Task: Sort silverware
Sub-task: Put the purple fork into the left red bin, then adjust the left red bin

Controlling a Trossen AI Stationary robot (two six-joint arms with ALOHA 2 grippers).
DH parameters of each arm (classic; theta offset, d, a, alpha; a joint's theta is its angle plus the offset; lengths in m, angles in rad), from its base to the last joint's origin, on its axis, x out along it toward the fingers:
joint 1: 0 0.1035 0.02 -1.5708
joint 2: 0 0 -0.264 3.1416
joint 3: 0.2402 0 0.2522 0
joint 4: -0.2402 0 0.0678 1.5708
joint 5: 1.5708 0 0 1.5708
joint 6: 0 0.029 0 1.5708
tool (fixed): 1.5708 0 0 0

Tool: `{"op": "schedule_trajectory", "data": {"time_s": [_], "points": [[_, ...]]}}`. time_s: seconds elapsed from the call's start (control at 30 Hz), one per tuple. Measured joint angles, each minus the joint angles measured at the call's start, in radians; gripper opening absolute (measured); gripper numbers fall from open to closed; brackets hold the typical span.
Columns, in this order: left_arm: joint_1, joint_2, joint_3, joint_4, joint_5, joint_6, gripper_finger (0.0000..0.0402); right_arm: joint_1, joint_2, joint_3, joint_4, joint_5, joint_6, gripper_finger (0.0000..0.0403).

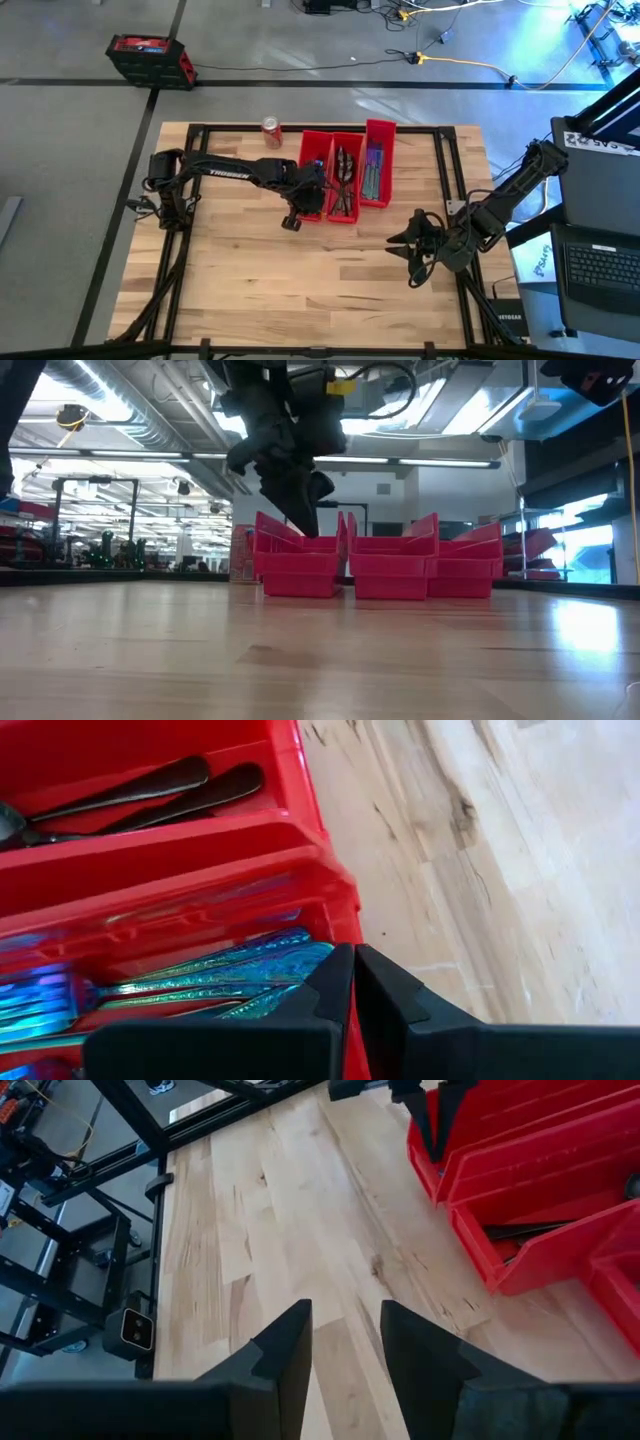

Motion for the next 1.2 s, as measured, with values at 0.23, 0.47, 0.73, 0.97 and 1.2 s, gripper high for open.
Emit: {"op": "schedule_trajectory", "data": {"time_s": [0.23, 0.47, 0.73, 0.97, 1.2], "points": [[-0.001, 0.037, 0.0, 0.031, -0.018, -0.005, 0.0, 0.0, 0.0, 0.0, -0.014, 0.005, 0.0, 0.0108], [0.003, 0.048, 0.002, 0.032, -0.064, 0.001, 0.0, 0.0, 0.0, 0.0, -0.017, 0.006, 0.0, 0.0108], [0.011, -0.003, 0.018, 0.062, -0.155, -0.081, 0.0, 0.0, 0.0, 0.0, -0.02, 0.019, -0.004, 0.0108], [-0.034, -0.161, 0.097, 0.009, -0.28, -0.407, 0.0, 0.0, -0.003, 0.027, -0.061, 0.114, -0.062, 0.0108], [-0.073, -0.303, 0.101, -0.128, -0.479, -0.712, 0.0, -0.14, -0.003, 0.116, -0.296, 0.309, 0.124, 0.0108]]}}
